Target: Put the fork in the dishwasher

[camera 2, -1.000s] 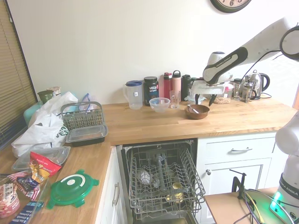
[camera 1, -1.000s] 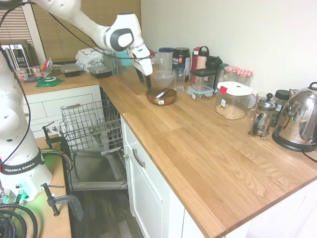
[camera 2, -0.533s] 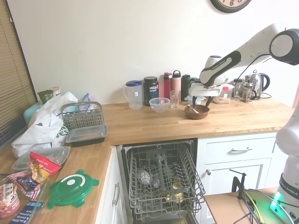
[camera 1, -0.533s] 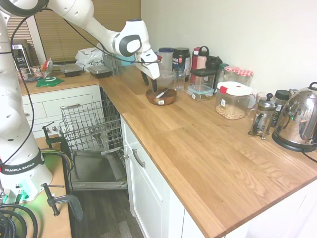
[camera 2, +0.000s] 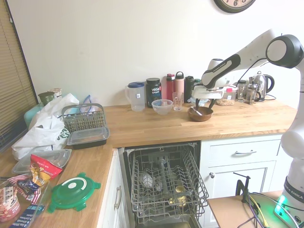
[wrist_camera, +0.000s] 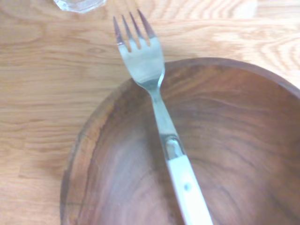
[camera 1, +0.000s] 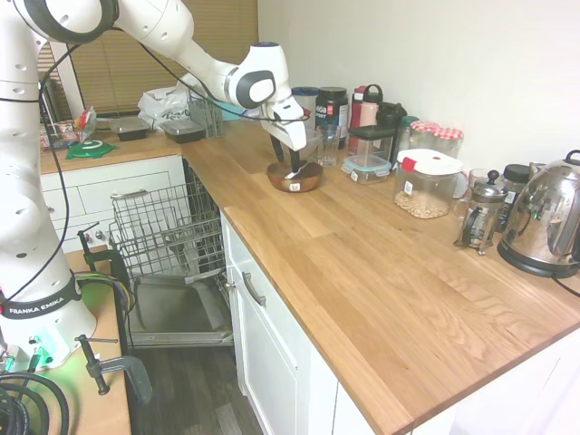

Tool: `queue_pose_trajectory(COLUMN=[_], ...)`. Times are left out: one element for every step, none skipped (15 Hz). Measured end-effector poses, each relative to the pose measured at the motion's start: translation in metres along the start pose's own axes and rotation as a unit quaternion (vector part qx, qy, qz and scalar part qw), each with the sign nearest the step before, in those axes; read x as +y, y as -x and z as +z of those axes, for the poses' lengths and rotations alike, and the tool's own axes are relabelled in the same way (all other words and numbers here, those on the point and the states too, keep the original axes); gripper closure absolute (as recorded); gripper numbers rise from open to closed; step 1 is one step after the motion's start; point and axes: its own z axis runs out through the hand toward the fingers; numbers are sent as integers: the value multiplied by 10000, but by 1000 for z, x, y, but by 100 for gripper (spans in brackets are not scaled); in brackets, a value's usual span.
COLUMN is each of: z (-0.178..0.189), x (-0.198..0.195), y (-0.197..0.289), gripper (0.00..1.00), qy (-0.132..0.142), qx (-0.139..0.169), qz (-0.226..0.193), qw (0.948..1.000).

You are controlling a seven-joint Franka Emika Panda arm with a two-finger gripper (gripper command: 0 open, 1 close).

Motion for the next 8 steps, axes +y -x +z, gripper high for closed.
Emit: queue_pose_trajectory(z=[2,5,10,16,23,30,36,42], x=[-5,-9,-14,-18,-22,-26,-30,-32], y=[0,0,0,-2,-4,-7,-10,-11], gripper=[100,100,100,100,100,100,100,100], qy=[44,105,166,225,286,332,358,377], qx=[26,32,3,-46,-91,-129,-156,-172], qz=[-42,-61,-65,-60,-54,-42,-38,-34], qw=[10000,9999,9998,9997,9995,9994,9992,9991])
